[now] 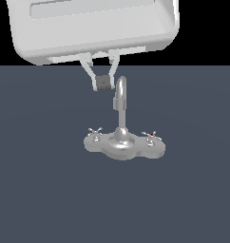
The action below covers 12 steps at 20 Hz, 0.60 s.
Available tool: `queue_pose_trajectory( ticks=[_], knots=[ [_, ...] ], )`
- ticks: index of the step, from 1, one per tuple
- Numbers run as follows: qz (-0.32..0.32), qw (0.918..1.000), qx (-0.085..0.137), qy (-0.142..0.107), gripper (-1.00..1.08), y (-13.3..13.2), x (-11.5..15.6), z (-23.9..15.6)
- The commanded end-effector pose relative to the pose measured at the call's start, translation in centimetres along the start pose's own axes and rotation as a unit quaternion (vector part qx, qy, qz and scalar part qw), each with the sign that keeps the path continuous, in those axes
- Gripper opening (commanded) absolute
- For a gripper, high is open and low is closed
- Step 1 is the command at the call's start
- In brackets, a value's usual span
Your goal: Turn on the faucet by rotating a designated handle.
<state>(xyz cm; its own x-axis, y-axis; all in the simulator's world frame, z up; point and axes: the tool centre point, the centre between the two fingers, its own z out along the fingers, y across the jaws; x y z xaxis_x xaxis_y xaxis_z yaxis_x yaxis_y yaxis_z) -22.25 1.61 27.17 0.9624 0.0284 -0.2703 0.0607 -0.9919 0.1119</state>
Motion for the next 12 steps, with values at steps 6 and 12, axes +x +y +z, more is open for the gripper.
queue_pose_trajectory(
  ticks=[6, 12],
  knots=[
    [-0.088, 0.994, -0.038, 0.053, -0.34, -7.4, 8.3, 3.1],
    [-0.122, 0.9895, -0.023, 0.074, -0.34, -10.9, 13.7, 7.9]
  ],
)
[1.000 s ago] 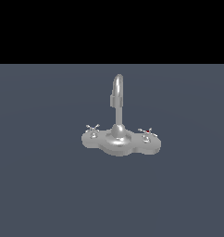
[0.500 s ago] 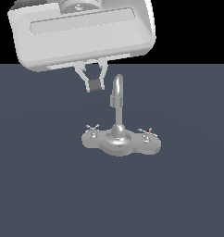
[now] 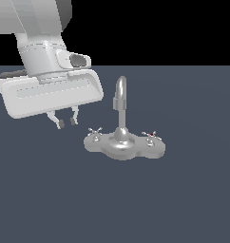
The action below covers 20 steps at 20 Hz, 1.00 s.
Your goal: Turn on the faucet by rotating a designated handle.
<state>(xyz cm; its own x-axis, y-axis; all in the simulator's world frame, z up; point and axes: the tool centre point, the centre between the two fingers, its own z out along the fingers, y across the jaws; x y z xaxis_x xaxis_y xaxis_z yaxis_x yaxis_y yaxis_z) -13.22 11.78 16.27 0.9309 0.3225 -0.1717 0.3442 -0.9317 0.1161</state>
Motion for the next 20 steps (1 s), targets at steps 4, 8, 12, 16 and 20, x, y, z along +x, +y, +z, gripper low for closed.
queue_pose_trajectory(
  ticks=[4, 8, 12, 16, 20],
  knots=[
    [0.105, 0.9941, 0.017, 0.021, -0.64, 6.6, 3.1, 3.3],
    [0.021, 0.9991, 0.03, 0.021, -0.84, 1.7, 4.3, 7.5],
    [0.028, 0.9983, 0.018, 0.048, -0.7, 2.7, 8.2, 7.2],
    [0.151, 0.9861, 0.04, 0.057, 0.87, 10.3, 8.7, 10.2],
    [0.003, 0.9928, 0.034, 0.115, 0.85, 4.0, 13.3, 8.0]
  ],
)
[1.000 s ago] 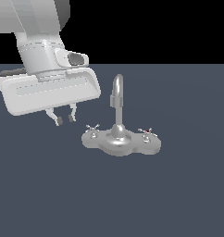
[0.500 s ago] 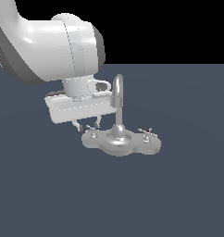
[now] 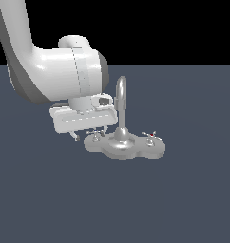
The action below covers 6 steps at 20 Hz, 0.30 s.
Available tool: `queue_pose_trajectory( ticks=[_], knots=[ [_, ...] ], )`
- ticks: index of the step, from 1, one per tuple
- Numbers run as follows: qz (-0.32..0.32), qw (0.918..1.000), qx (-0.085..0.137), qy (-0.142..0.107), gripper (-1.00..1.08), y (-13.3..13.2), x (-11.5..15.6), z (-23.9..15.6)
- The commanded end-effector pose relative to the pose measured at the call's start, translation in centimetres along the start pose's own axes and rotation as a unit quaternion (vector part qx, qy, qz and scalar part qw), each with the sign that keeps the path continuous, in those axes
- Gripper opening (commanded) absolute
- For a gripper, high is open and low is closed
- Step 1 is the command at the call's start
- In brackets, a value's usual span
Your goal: Turn on the faucet by rotating a designated handle.
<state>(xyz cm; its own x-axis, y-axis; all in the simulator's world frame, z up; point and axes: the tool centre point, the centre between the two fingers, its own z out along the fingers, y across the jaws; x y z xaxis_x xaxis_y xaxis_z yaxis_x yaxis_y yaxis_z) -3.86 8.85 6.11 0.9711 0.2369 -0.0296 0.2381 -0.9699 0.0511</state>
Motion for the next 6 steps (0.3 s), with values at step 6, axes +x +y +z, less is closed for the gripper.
queue_pose_trajectory(
  ticks=[6],
  knots=[
    [-0.171, 0.9814, 0.007, 0.086, 0.49, -8.5, 5.4, -1.9]
  ],
)
